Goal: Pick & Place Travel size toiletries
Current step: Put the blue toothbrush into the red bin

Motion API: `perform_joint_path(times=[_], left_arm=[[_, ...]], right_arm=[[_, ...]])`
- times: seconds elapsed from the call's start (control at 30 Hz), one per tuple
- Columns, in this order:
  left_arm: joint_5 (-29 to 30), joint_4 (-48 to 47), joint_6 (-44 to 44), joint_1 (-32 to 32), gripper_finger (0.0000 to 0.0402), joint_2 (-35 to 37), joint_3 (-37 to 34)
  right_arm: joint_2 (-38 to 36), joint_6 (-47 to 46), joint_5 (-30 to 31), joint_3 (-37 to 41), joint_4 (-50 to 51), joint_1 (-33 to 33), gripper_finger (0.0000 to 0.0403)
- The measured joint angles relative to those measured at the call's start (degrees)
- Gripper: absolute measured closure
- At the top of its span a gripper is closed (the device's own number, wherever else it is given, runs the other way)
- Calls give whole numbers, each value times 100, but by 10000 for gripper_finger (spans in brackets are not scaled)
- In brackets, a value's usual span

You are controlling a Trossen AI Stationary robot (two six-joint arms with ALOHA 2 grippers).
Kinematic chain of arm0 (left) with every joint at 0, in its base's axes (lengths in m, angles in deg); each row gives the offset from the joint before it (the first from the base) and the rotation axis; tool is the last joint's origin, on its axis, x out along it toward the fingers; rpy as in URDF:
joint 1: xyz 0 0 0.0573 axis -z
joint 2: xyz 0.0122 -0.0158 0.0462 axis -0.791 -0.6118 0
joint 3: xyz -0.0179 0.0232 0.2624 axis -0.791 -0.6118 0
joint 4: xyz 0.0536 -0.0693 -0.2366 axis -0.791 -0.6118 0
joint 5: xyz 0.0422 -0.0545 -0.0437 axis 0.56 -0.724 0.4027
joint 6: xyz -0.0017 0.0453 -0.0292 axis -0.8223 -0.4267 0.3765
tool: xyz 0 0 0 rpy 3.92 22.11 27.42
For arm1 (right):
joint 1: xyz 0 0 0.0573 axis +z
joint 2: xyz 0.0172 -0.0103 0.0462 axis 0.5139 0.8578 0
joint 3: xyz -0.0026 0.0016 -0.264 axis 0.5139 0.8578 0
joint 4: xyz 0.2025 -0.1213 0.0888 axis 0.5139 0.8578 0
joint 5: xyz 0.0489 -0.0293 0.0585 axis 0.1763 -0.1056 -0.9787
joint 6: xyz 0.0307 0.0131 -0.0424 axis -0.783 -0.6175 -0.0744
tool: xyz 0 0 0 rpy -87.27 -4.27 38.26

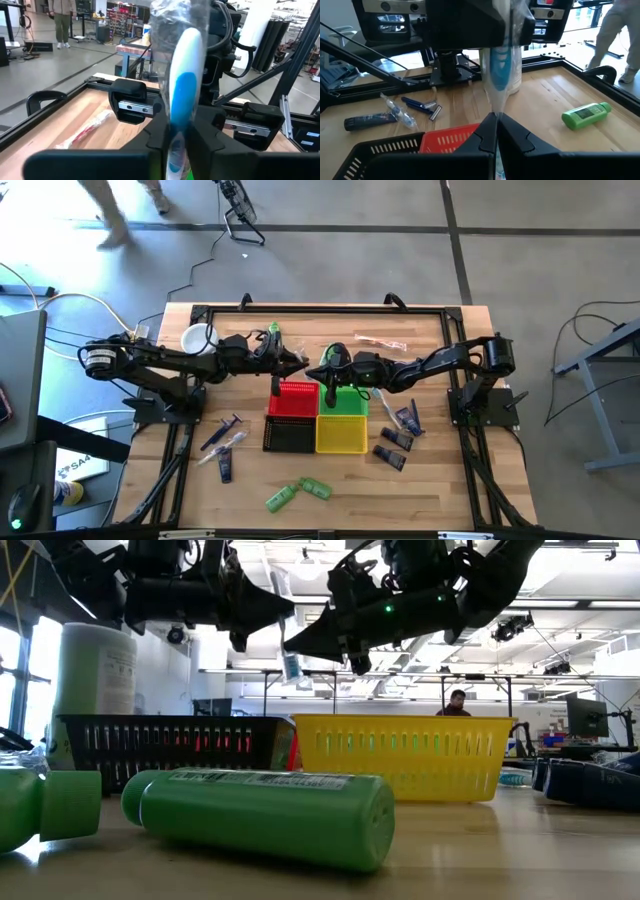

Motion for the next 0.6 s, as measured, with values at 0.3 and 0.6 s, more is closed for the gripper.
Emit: perform_joint_path(times=[0.3,0.6], left_arm=[[-6,-105,3,2,368,5,0],[-7,-178,3,1,367,4,0]], right_arm=[[0,0,-67,2,14,0,400],[-2,-4,-83,2,-24,41,369]])
